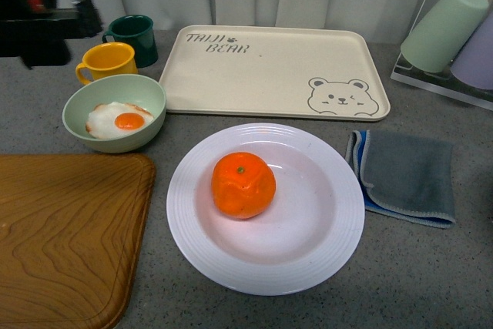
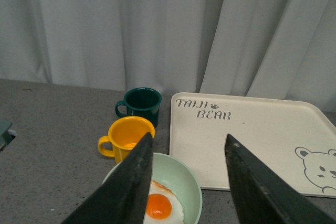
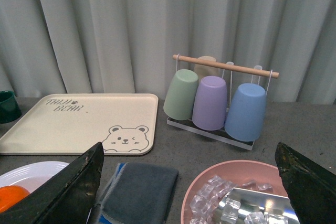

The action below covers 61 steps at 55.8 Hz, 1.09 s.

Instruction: Place orange and plate with both arms

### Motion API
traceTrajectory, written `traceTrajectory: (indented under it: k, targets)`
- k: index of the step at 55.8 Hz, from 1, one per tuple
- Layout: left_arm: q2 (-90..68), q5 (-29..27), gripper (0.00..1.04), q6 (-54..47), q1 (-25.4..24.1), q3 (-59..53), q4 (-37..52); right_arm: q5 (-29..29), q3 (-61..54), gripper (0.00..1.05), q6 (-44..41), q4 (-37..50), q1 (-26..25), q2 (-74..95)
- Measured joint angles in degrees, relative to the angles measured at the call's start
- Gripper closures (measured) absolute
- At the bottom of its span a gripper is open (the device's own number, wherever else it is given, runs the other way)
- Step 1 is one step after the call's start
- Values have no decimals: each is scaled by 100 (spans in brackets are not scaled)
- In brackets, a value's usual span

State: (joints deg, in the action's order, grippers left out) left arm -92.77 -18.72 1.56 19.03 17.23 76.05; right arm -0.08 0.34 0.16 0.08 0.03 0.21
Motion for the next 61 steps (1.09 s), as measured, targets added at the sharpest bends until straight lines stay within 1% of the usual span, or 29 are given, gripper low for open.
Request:
traceTrajectory:
  k: [7, 8, 10, 19, 26, 35, 43, 45, 46, 50, 61]
  targets:
    - [577, 339, 93, -52, -319, -527, -227, -2, 0, 9, 0, 0, 0, 0]
    - [603, 348, 93, -55, -334, -546, -238, -4, 0, 9, 0, 0, 0, 0]
    - [815, 417, 101, -61, -437, -673, -332, 0, 0, 9, 0, 0, 0, 0]
    - [1720, 776, 101, -103, -739, -1071, -791, -2, 0, 9, 0, 0, 0, 0]
    - [2715, 968, 101, -109, -975, -1187, -1762, 0, 0, 9, 0, 0, 0, 0]
    - [3724, 1202, 101, -109, -1215, -1412, -2439, -2, 0, 9, 0, 0, 0, 0]
    - [4321, 1340, 101, -111, -1349, -1534, -2927, -2, 0, 9, 0, 0, 0, 0]
    - [4524, 1547, 101, -109, -1508, -1565, -3091, -2, 0, 9, 0, 0, 0, 0]
    - [4623, 1735, 101, -114, -1615, -1580, -3169, -2, 0, 9, 0, 0, 0, 0]
    - [5021, 1812, 101, -114, -1862, -1606, -3517, -2, 0, 9, 0, 0, 0, 0]
    - [6094, 1869, 101, -114, -1888, -1611, -4472, -2, 0, 9, 0, 0, 0, 0]
